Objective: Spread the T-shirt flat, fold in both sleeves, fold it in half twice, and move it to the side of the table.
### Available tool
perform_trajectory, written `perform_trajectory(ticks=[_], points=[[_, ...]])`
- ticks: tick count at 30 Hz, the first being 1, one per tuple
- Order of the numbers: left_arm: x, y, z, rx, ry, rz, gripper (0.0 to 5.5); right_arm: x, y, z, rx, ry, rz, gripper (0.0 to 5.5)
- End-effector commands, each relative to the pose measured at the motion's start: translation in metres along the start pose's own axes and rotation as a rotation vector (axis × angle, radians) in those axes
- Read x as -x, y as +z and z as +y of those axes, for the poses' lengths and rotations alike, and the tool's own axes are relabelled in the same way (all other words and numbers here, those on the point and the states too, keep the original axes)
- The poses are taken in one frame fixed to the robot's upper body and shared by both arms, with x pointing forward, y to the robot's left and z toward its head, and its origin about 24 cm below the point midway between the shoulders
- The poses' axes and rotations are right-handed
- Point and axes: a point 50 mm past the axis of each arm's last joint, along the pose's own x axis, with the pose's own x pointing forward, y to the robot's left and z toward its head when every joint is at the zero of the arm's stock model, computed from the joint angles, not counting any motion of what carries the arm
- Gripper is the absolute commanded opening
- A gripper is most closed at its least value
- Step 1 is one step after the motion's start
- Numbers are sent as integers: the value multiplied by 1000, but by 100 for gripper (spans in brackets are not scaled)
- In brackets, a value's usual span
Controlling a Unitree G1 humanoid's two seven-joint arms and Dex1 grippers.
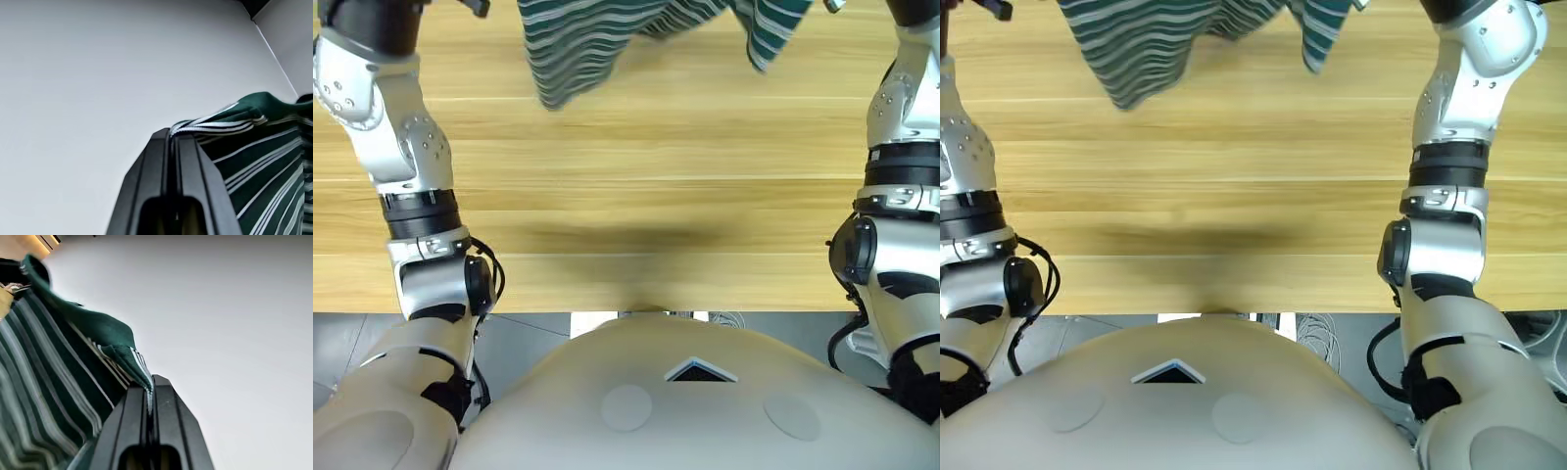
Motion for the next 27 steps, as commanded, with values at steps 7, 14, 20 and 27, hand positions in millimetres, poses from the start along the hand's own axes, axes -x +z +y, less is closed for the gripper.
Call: perform_trajectory(ticks=[7,14,20,27], points=[[-107,-40,60,-15,98,369,1,-117,-13,-54,-62,-159,352,0],[-141,-19,74,-115,200,451,1,-125,-15,-69,-41,-279,553,0],[-136,-29,68,-111,167,481,1,-87,-47,-58,-77,-237,690,0],[-43,-113,9,-43,-267,727,1,-7,-98,-4,-199,8,835,0]])
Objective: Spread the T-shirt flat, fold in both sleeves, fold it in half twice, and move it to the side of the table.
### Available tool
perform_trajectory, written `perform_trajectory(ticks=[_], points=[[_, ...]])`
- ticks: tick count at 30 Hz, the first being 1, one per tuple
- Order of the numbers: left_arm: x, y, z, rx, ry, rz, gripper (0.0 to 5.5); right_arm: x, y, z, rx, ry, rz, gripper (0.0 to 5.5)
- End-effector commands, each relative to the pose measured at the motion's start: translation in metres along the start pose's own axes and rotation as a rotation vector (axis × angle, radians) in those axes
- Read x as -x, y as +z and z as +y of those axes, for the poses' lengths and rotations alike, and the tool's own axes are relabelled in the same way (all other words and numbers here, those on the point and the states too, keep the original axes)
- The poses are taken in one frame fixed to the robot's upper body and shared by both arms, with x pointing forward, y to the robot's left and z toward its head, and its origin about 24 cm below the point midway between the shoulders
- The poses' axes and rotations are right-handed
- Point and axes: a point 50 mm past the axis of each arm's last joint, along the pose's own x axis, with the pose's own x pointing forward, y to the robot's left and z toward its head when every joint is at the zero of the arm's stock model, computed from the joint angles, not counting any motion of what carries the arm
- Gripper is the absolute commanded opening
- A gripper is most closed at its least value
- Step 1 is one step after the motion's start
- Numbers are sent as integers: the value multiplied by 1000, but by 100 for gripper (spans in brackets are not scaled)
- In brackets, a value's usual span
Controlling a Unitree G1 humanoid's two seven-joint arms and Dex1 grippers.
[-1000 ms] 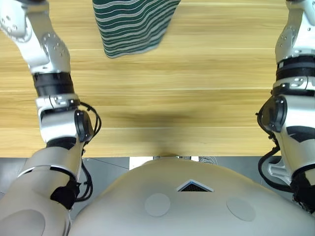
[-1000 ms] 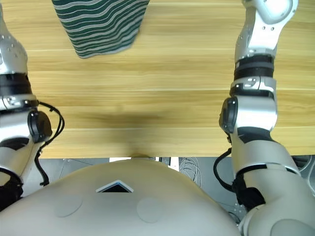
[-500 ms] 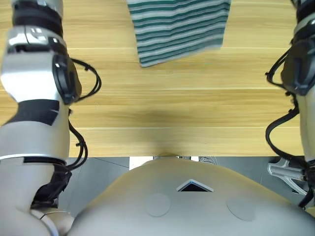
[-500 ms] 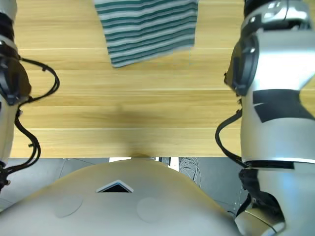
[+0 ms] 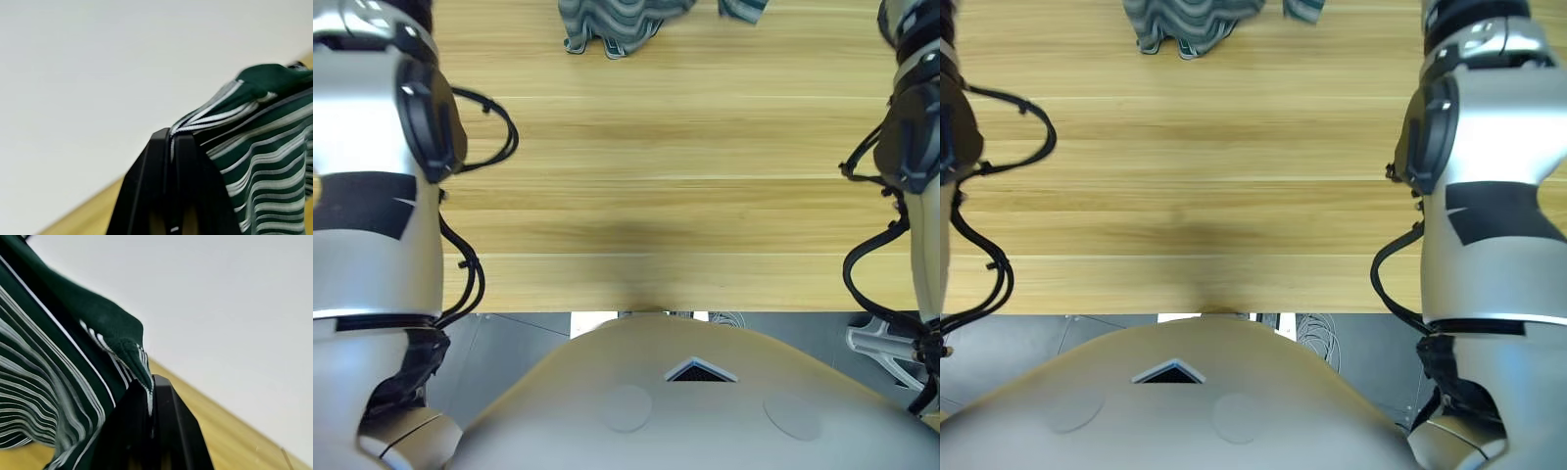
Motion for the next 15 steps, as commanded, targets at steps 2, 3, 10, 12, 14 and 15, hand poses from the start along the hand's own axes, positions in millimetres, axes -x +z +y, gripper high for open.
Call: perform_trajectory(ticks=[2,3,10,12,14,15], points=[[50,-69,-30,-32,-314,55,1,28,-58,16,-24,187,34,0],[61,-68,-30,-35,-360,24,1,35,-66,19,-32,233,27,0],[156,-94,-118,7,-802,158,1,118,-133,40,0,816,103,0],[175,-102,-141,26,-887,228,1,143,-152,51,20,956,167,0],[193,-111,-161,21,-963,316,1,161,-164,63,36,1063,198,0],[202,-117,-170,1,-996,363,1,167,-169,70,47,1108,206,0]])
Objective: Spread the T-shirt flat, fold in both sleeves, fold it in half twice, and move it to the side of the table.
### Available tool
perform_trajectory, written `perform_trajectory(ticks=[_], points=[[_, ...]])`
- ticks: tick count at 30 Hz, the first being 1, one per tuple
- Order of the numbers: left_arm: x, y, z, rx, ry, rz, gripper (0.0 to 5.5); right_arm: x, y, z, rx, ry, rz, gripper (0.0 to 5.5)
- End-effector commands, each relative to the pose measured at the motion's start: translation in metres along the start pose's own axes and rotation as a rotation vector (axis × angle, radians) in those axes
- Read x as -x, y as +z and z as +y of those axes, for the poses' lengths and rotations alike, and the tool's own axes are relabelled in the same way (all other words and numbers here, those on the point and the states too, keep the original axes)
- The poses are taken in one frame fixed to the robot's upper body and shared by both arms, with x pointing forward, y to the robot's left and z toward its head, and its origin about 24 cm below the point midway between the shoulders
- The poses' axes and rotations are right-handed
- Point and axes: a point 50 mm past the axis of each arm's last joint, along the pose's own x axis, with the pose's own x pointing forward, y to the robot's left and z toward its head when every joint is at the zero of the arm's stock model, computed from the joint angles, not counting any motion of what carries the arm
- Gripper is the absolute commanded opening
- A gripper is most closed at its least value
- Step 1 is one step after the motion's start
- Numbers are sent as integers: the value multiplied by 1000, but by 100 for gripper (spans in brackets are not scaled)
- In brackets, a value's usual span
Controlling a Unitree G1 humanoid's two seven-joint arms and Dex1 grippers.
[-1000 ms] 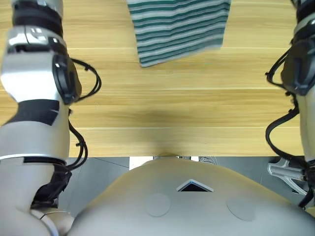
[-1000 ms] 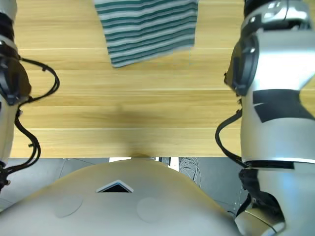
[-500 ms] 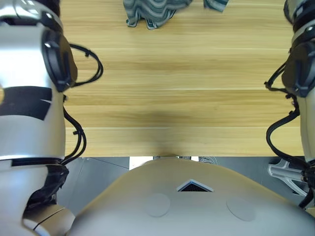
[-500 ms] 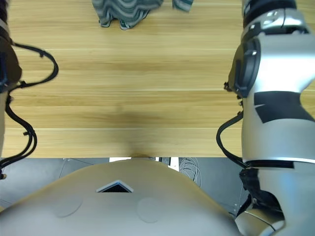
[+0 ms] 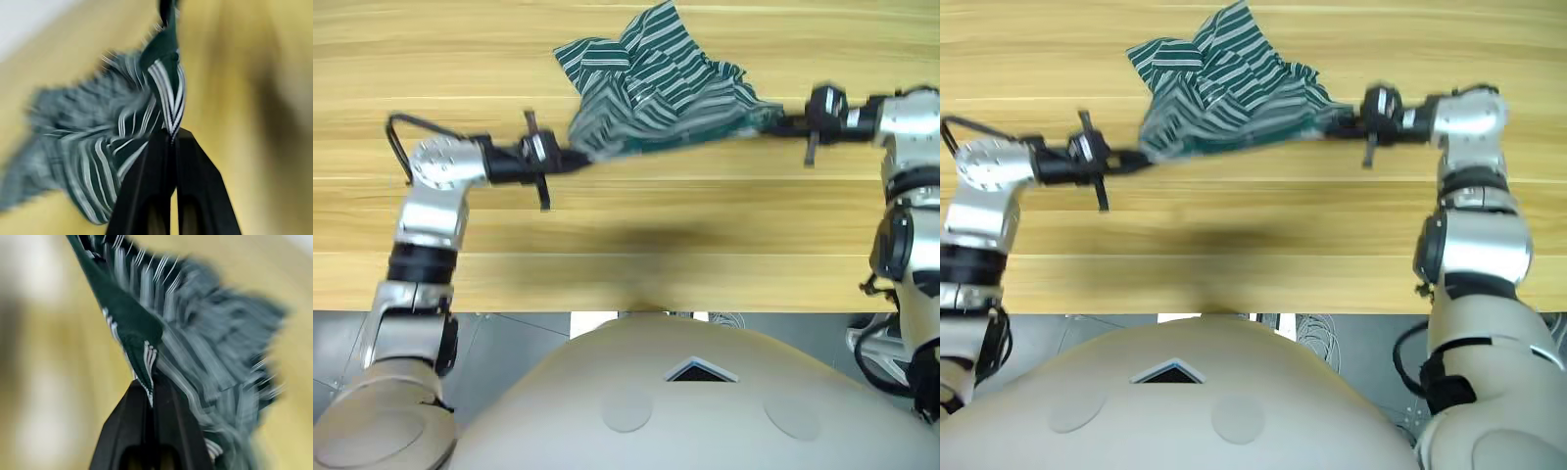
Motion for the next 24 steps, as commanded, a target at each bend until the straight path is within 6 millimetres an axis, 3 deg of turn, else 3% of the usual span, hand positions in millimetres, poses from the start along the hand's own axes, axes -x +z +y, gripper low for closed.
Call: perform_trajectory(ticks=[1,3,8,15,17,20,24], points=[[-3,-17,-35,-18,-111,181,1,-2,-13,25,66,154,62,0],[-2,-26,-45,-41,-141,254,1,-10,-17,38,84,220,71,0],[4,-44,-45,-123,-143,405,1,-30,-27,66,97,351,97,0],[9,-36,-55,-175,-217,409,0,-30,-28,79,84,414,100,122],[10,-35,-58,-187,-233,414,34,-32,-26,83,85,434,86,160],[12,-28,-60,-242,-243,409,90,-33,-20,79,93,416,48,220],[14,-11,-54,-195,-159,318,167,-36,4,49,80,269,-114,228]])
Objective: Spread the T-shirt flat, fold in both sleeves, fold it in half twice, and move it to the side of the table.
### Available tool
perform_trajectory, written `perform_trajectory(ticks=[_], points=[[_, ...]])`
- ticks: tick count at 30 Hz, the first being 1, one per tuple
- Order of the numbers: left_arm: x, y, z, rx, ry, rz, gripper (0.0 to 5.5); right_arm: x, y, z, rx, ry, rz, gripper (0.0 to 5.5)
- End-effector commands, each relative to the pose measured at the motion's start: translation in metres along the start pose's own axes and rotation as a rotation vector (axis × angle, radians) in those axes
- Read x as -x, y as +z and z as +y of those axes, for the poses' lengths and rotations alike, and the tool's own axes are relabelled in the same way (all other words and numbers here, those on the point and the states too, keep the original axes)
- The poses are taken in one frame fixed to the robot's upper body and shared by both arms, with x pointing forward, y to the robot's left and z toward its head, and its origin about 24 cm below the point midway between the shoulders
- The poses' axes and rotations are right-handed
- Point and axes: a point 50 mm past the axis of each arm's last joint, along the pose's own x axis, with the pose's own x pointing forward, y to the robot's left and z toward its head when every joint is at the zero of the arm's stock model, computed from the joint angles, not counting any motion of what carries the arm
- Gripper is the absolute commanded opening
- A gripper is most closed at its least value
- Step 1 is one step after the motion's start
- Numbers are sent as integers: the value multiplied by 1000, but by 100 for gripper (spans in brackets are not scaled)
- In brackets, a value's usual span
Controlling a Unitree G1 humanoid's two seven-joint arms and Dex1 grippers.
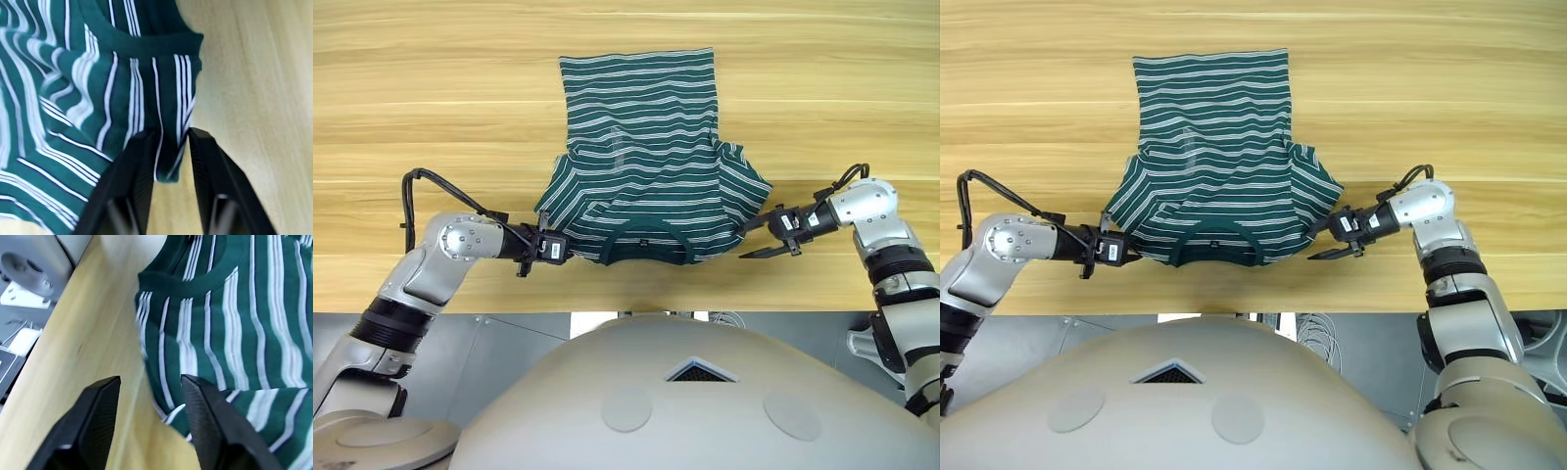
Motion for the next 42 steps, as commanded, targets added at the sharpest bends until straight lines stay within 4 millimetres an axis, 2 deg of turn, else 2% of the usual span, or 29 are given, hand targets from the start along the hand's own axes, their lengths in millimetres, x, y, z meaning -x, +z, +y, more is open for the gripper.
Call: perform_trajectory(ticks=[1,4,7,9,12,14,15,18,22,25,30,33,37,42], points=[[16,9,7,64,78,-76,182,14,28,-38,40,-164,-160,228],[35,7,7,143,123,-152,232,18,43,-66,18,-342,-284,228],[58,-4,28,312,391,-286,235,6,45,-84,-36,-467,-277,228],[67,-20,36,544,642,-393,235,-10,41,-87,-66,-485,-222,228],[67,-48,21,947,957,-508,235,-32,33,-83,-102,-461,-155,228],[56,-63,0,1211,1149,-575,235,-44,26,-80,-153,-461,-121,228],[43,-67,-17,1342,1179,-590,235,-50,22,-77,-180,-445,-104,228],[17,-62,-54,1591,1157,-610,235,-63,12,-66,-242,-370,-81,228],[5,-45,-70,1722,1013,-645,235,-67,-3,-53,-314,-308,-16,228],[2,-39,-81,1790,947,-583,235,-63,-9,-49,-343,-312,-1,228],[-16,-43,-78,1825,881,-489,235,-65,-12,-44,-351,-301,-1,228],[-26,-52,-76,1817,869,-408,235,-68,-11,-42,-339,-294,-13,228],[-31,-64,-67,1782,886,-355,235,-70,-10,-41,-319,-292,-24,228],[-35,-67,-60,1753,861,-362,235,-70,-9,-40,-304,-297,-36,228]])
